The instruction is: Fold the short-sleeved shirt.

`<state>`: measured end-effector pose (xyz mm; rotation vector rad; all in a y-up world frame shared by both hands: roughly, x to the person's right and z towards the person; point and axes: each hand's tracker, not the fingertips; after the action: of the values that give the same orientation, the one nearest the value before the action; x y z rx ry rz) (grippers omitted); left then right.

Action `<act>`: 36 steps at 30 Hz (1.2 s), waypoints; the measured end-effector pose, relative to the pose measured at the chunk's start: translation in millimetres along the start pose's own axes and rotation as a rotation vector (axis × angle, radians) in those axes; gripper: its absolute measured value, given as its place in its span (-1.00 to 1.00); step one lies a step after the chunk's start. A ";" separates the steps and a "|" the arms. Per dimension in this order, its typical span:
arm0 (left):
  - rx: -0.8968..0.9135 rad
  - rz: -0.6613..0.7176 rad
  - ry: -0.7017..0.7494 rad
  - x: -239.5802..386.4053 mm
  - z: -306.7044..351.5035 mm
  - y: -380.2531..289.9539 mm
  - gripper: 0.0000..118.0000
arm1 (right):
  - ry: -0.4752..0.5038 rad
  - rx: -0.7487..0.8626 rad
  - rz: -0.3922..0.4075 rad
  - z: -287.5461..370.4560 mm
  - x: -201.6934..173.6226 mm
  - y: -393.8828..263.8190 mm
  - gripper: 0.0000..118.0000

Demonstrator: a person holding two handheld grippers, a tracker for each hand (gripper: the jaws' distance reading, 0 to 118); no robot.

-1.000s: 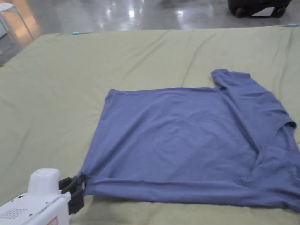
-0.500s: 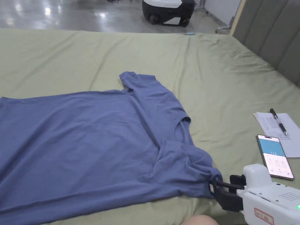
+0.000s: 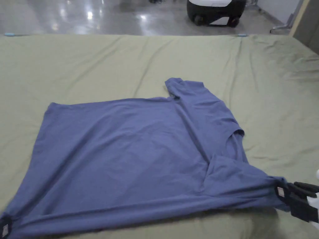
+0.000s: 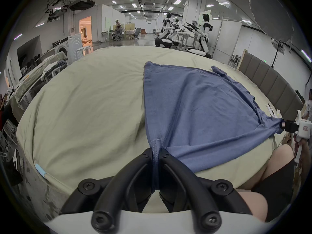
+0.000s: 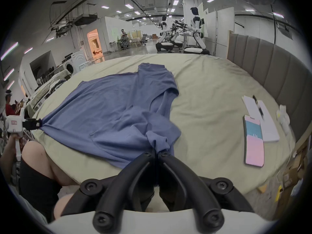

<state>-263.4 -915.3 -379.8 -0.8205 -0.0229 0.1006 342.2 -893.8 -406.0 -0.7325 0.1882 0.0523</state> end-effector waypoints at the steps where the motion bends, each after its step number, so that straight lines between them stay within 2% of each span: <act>1: -0.020 -0.004 0.000 -0.5 -1.2 10.8 -0.93 | -0.008 0.010 0.033 -0.6 -4.9 16.2 -0.93; 5: -0.111 0.035 -0.031 -6.6 -12.1 50.8 -0.92 | 0.002 -0.027 0.032 -22.0 -2.5 65.0 -0.93; 11: -0.250 0.171 -0.116 -41.1 -68.3 108.6 -0.92 | -0.034 -0.110 0.092 -86.9 6.7 123.6 -0.93; 14: -0.249 0.159 -0.090 -38.3 -86.8 129.7 -0.92 | -0.074 -0.111 0.149 -115.7 4.5 137.0 -0.93; 21: -0.191 0.107 -0.009 -25.0 -122.5 152.7 -0.92 | -0.099 -0.147 0.073 -168.1 5.0 136.6 -0.93; 29: -0.209 0.046 0.064 -19.7 -149.2 132.9 -0.89 | -0.125 -0.183 -0.013 -198.5 13.3 114.1 -0.93; 30: -0.192 0.049 0.066 -26.7 -149.1 130.6 -0.83 | -0.116 -0.172 -0.029 -197.6 13.4 112.5 -0.87; 31: -0.160 0.049 0.085 -25.6 -141.7 131.3 -0.59 | -0.125 -0.158 -0.035 -193.0 13.5 112.6 -0.60; 32: -0.110 0.052 0.125 -23.7 -129.6 132.3 -0.09 | -0.141 -0.134 -0.050 -186.9 13.5 114.3 -0.01; 33: -0.036 0.036 0.147 -22.6 -112.9 132.9 0.29 | -0.159 -0.082 -0.081 -177.9 14.7 118.7 0.43; 34: 0.027 0.017 0.128 -13.0 -88.8 132.2 0.63 | -0.110 -0.029 -0.107 -163.1 15.6 121.2 0.63; 35: 0.064 -0.004 0.109 -10.6 -70.9 130.9 0.87 | -0.084 0.017 -0.120 -147.8 16.9 122.9 0.64; 36: 0.116 -0.020 0.116 -6.6 -48.2 127.7 0.88 | -0.102 0.079 -0.116 -129.5 17.9 125.3 0.64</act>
<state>-277.4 -864.6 -505.9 -0.7089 0.0831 0.0347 325.9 -887.6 -586.2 -0.6591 0.0499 -0.0282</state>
